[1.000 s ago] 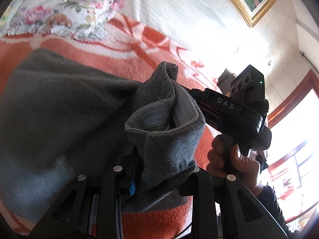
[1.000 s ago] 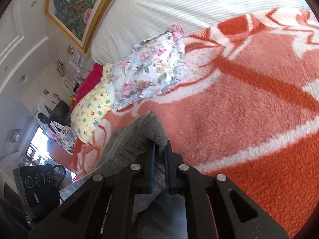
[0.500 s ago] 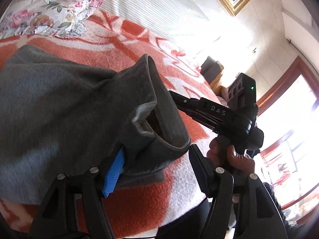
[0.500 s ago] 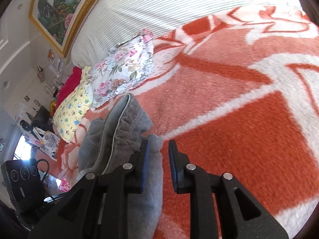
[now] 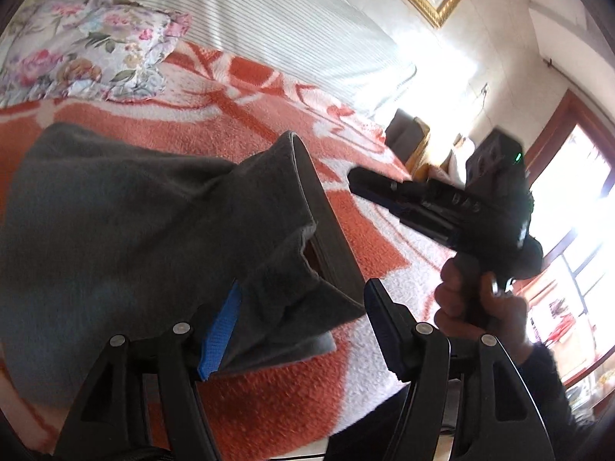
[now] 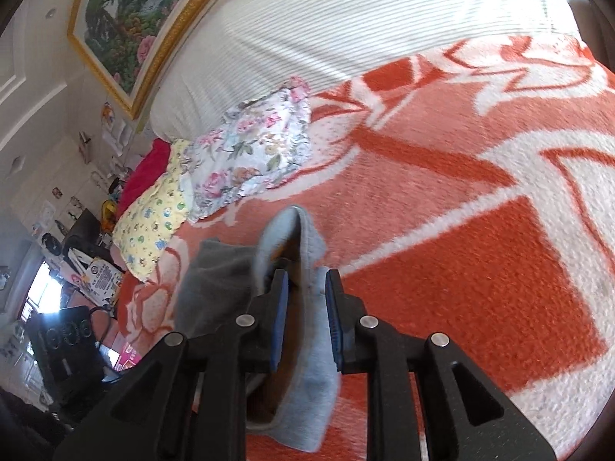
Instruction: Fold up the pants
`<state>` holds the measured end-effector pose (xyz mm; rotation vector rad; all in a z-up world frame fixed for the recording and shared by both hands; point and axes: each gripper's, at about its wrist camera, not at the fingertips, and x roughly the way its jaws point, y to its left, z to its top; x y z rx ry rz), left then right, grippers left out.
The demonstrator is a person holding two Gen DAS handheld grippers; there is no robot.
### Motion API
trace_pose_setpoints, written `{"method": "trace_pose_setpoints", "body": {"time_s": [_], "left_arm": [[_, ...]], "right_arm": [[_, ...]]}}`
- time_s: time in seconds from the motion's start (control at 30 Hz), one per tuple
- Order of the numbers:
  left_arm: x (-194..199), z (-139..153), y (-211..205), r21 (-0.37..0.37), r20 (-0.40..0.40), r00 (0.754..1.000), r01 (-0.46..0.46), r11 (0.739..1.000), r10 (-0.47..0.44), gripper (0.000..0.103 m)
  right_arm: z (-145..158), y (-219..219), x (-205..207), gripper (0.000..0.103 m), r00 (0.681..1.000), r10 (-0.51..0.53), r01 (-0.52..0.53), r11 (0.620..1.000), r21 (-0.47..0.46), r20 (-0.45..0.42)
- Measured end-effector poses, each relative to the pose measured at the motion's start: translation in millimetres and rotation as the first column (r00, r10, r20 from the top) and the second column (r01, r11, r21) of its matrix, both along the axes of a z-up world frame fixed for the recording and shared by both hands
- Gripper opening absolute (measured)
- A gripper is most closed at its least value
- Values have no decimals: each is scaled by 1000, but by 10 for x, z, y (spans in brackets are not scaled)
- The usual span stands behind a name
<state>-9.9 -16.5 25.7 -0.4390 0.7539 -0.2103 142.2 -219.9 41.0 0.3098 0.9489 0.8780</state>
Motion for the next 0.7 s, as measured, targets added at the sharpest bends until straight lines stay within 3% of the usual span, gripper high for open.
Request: {"method": "trace_pose_setpoints", "body": {"time_s": [0.17, 0.3, 0.33, 0.37, 0.4, 0.43, 0.5, 0.7], "left_arm": [[153, -30, -64, 45, -5, 1000, 30, 999, -30, 66], [269, -116, -64, 45, -10, 1000, 29, 999, -28, 64], [298, -143, -56, 35, -18, 999, 32, 999, -32, 63], [340, -188, -44, 9, -32, 998, 48, 999, -47, 53], [374, -212, -29, -11, -42, 997, 62, 998, -63, 39], [412, -251, -24, -33, -60, 995, 80, 996, -82, 34], [418, -271, -21, -71, -59, 992, 107, 992, -111, 27], [310, -350, -140, -175, -42, 981, 178, 968, -187, 26]], "right_arm": [[66, 300, 27, 22, 999, 44, -45, 999, 21, 10], [15, 549, 76, 48, 999, 49, -49, 998, -29, 11], [-15, 595, 103, 48, 999, 43, -42, 998, -46, 15], [-42, 618, 129, 48, 999, 41, -40, 998, -49, 6], [-74, 632, 158, 43, 999, 43, -43, 998, -38, -8], [-97, 633, 179, 26, 999, 45, -45, 998, -33, -18], [-104, 607, 188, 9, 999, 40, -41, 998, -52, -22], [-93, 248, 105, 7, 1000, -8, 8, 999, -37, -4]]}}
